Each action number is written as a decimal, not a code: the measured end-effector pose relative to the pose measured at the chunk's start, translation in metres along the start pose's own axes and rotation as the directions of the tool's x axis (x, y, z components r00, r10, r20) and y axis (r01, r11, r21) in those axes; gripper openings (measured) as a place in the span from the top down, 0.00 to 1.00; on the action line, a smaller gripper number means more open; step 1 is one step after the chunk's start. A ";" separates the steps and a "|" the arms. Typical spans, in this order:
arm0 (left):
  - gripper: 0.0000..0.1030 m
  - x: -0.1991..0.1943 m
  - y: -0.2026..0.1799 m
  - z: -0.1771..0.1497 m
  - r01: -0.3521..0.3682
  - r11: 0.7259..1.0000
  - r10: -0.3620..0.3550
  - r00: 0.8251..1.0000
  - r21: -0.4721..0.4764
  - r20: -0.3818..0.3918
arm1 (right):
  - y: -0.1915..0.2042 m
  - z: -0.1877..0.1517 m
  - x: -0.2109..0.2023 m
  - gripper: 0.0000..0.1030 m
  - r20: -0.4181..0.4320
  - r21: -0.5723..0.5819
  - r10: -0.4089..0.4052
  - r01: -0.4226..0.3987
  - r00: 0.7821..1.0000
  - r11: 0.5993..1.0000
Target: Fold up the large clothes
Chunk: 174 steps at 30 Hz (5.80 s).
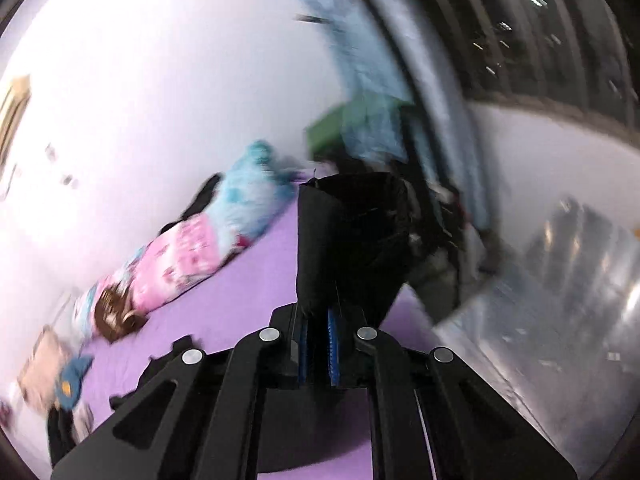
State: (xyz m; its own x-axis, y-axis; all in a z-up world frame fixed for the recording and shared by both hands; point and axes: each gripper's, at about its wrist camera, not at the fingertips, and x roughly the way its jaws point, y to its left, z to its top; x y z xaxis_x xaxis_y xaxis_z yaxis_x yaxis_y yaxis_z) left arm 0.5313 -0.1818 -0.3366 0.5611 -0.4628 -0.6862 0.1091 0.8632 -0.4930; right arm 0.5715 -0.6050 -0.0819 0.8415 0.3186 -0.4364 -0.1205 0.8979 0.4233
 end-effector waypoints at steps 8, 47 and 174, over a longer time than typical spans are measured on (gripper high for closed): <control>0.06 -0.053 0.017 -0.013 -0.173 0.977 0.172 0.985 0.124 0.017 | 0.174 -0.016 -0.003 0.93 -0.048 -0.238 0.167 -0.174 0.985 0.956; 0.06 -0.267 0.300 -0.058 -0.256 0.955 0.267 0.961 -0.149 0.065 | 0.498 -0.424 0.238 0.92 -0.648 -0.499 0.087 -0.509 0.756 0.702; 0.06 -0.358 0.270 -0.152 -0.440 0.892 0.436 0.898 -0.109 -0.055 | 0.202 -0.356 0.027 0.05 -0.477 -0.279 -0.090 -0.053 0.875 0.959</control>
State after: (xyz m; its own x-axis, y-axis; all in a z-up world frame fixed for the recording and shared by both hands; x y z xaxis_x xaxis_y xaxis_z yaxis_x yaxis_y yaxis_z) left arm 0.2351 0.1858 -0.3057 0.5063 -0.0503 -0.8609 -0.2388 0.9511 -0.1961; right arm 0.3829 -0.3072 -0.2909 0.4957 0.3427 -0.7980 -0.3074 0.9286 0.2078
